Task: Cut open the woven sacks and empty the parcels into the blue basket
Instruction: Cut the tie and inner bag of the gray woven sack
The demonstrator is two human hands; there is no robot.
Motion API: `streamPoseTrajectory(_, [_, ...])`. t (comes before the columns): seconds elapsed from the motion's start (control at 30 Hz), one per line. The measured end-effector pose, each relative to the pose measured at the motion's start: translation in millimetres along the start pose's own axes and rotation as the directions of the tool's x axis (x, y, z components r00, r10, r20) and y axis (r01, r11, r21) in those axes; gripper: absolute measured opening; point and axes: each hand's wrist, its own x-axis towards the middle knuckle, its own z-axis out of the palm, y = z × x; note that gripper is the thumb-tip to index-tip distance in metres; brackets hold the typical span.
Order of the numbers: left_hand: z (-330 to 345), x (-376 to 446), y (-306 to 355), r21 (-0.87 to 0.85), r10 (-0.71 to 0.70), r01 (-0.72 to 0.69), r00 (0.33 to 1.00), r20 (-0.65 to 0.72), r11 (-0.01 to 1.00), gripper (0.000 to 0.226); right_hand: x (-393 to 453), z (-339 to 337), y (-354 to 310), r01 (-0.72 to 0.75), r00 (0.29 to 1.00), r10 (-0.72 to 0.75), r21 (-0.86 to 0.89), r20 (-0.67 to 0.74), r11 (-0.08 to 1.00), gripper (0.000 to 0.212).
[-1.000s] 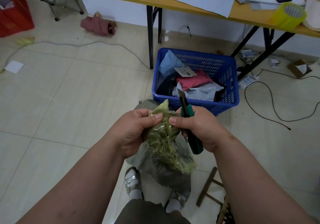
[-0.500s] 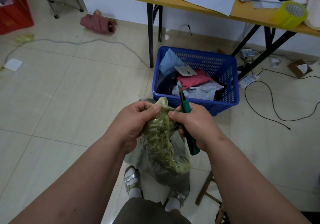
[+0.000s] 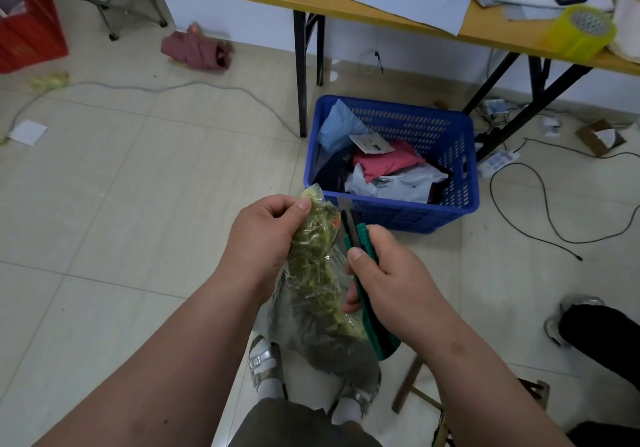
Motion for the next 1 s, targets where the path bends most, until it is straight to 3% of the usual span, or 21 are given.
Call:
streamPoseTrajectory(0.2, [2, 1, -2, 0.162, 0.138, -0.128, 0.989, -0.050, 0.978, 0.017, 10, 7, 2, 0.059, 0.998, -0.060, -0.239, 0.003, 0.969, 0.010])
streamPoseTrajectory(0.43, [3, 5, -1, 0.346, 0.240, -0.230, 0.971, 0.013, 0.910, 0.017, 14, 8, -1, 0.005, 1.000, -0.006, -0.316, -0.002, 0.949, 0.011])
streamPoseTrajectory(0.6, [-1, 6, 6, 0.490, 0.316, -0.326, 0.943, 0.106, 0.809, 0.024, 19, 6, -7, -0.010, 1.000, 0.006, -0.345, -0.013, 0.938, 0.011])
streamPoseTrajectory(0.8, [-4, 12, 15, 0.625, 0.432, -0.474, 0.872, 0.231, 0.620, 0.022, 22, 7, -15, -0.039, 0.999, 0.035, -0.356, -0.019, 0.934, 0.014])
streamPoseTrajectory(0.9, [-2, 9, 11, 0.665, 0.513, -0.517, 0.828, 0.228, 0.539, 0.021, 19, 8, -17, -0.071, 0.997, 0.074, -0.394, -0.006, 0.917, 0.014])
streamPoseTrajectory(1.0, [2, 4, 3, 0.660, 0.547, -0.536, 0.808, 0.219, 0.527, 0.020, 19, 7, -20, -0.114, 0.990, 0.137, -0.433, 0.023, 0.894, 0.011])
